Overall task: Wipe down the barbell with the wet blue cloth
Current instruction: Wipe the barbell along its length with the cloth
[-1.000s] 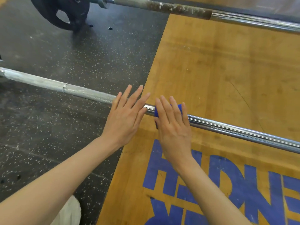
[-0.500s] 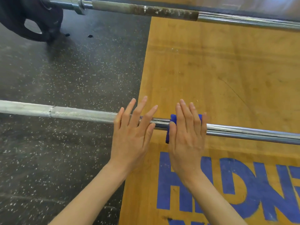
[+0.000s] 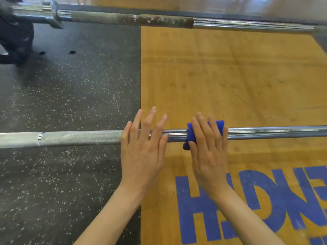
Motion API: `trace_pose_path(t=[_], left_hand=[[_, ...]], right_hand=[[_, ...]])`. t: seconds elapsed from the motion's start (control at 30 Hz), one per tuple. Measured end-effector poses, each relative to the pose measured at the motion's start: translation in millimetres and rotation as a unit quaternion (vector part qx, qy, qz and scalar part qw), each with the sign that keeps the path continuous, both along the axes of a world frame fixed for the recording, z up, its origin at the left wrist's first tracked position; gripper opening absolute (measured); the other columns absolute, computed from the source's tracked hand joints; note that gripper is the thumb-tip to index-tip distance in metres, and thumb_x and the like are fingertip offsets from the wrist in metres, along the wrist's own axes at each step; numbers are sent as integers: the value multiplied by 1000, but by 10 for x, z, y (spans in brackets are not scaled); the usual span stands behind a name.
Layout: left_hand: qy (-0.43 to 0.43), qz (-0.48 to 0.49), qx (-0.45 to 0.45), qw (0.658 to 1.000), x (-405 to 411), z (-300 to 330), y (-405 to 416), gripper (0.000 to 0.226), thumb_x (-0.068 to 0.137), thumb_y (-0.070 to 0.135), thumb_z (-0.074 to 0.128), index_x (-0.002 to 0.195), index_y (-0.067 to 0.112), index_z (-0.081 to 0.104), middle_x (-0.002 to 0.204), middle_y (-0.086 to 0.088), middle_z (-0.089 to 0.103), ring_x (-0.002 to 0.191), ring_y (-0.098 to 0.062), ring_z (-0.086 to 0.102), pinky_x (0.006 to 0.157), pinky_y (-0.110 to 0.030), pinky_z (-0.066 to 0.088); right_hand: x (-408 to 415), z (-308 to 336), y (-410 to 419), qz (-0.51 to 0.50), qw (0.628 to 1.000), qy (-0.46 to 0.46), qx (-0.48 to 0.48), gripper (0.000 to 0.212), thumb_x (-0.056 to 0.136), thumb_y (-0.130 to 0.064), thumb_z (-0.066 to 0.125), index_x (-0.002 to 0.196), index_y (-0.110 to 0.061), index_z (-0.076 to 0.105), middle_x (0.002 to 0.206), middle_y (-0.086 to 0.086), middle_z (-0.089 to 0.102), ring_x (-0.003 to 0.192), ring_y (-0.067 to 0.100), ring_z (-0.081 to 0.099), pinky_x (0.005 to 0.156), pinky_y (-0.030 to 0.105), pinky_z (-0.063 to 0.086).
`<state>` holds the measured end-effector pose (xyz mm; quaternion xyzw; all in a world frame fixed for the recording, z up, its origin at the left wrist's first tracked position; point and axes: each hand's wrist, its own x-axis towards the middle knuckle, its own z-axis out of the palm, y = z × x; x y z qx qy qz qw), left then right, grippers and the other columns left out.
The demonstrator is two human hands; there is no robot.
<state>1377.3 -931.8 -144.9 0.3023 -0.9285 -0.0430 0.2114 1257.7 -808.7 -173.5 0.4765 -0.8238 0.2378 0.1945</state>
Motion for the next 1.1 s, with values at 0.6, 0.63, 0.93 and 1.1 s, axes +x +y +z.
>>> trace_pose_path(t=[0.6, 0.63, 0.93, 1.1], left_hand=[[5, -2, 21, 1000, -289, 24, -334, 46, 107, 34, 30, 140, 20, 59, 149, 0, 53, 144, -28, 41, 114, -44, 25], [7, 2, 24, 1000, -315, 30, -348, 46, 106, 34, 31, 139, 20, 60, 148, 0, 54, 143, -28, 42, 114, -43, 24], [15, -28, -5, 999, -330, 5, -523, 50, 109, 35, 28, 153, 18, 45, 164, -2, 33, 154, -30, 22, 122, -44, 14], [13, -20, -5, 1000, -399, -1, -588, 49, 108, 36, 29, 144, 17, 56, 157, -2, 44, 149, -33, 32, 117, -45, 21]], right_hand=[[-223, -57, -247, -21, 999, -11, -26, 43, 111, -20, 31, 153, -10, 34, 160, 9, 35, 154, 28, 19, 126, 49, 5], [-188, -39, -300, -36, 998, -29, -38, 44, 110, -19, 32, 152, -9, 34, 160, 9, 35, 154, 28, 18, 126, 50, 4], [-365, -51, -339, -2, 999, 54, 0, 53, 106, -9, 51, 154, -13, 30, 162, 5, 32, 153, 28, 20, 126, 49, 8], [-340, -42, -551, 81, 989, 112, 44, 73, 95, 5, 60, 156, -13, 25, 163, 4, 27, 153, 25, 21, 126, 46, 8]])
